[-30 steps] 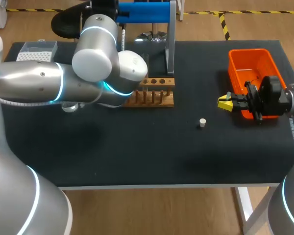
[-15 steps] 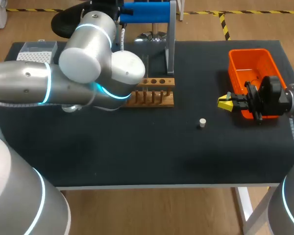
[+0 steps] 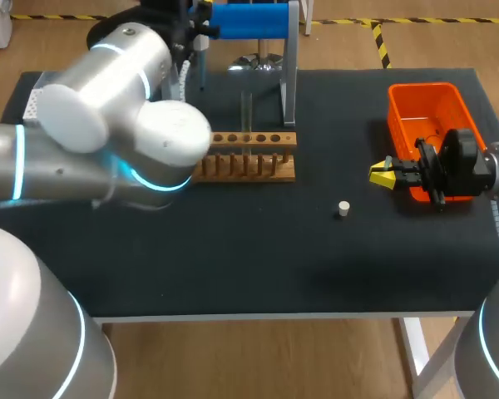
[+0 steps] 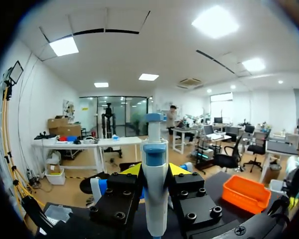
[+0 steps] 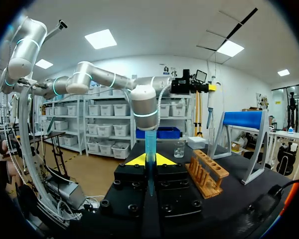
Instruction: Invert the test tube, pick up the pipette, mount the tip to pipette, aspirate from beaker and dispense into the tube, eject the tip, return the pipette, and cap with the stopper.
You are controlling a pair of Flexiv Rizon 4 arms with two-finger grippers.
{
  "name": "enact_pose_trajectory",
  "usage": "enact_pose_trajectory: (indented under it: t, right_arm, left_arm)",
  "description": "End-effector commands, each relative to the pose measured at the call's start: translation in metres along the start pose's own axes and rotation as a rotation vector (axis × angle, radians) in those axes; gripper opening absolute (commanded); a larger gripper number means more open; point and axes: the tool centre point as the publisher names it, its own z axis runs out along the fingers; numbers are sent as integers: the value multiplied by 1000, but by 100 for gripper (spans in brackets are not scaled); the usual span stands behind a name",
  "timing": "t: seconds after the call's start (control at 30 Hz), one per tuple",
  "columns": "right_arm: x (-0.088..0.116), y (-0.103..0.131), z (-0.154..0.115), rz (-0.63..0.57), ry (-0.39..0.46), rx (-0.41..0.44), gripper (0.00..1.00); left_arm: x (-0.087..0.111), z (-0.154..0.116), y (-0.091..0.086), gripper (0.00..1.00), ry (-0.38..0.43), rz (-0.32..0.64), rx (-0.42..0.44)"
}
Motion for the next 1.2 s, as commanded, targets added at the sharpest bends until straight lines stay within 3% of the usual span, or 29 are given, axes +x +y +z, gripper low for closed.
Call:
enact_pose_trajectory:
  t: [0.03, 0.53, 0.77, 0.9, 1.2]
  right_arm:
    - [1, 0, 0, 0, -1, 2, 0]
    - [1, 0, 0, 0, -1, 2, 0]
    - [1, 0, 0, 0, -1, 2, 0]
    - [1, 0, 0, 0, -1, 2, 0]
    - [1, 0, 0, 0, -1, 2, 0]
  left_arm:
    - [-7, -23, -7, 0, 194, 0, -121]
    - [-8, -27, -11, 0, 200, 5, -122]
    - [-2, -63, -23, 0, 348, -34, -49]
    - [12, -78, -30, 0, 440, -21, 1]
    - [54, -98, -49, 0, 609, 21, 26]
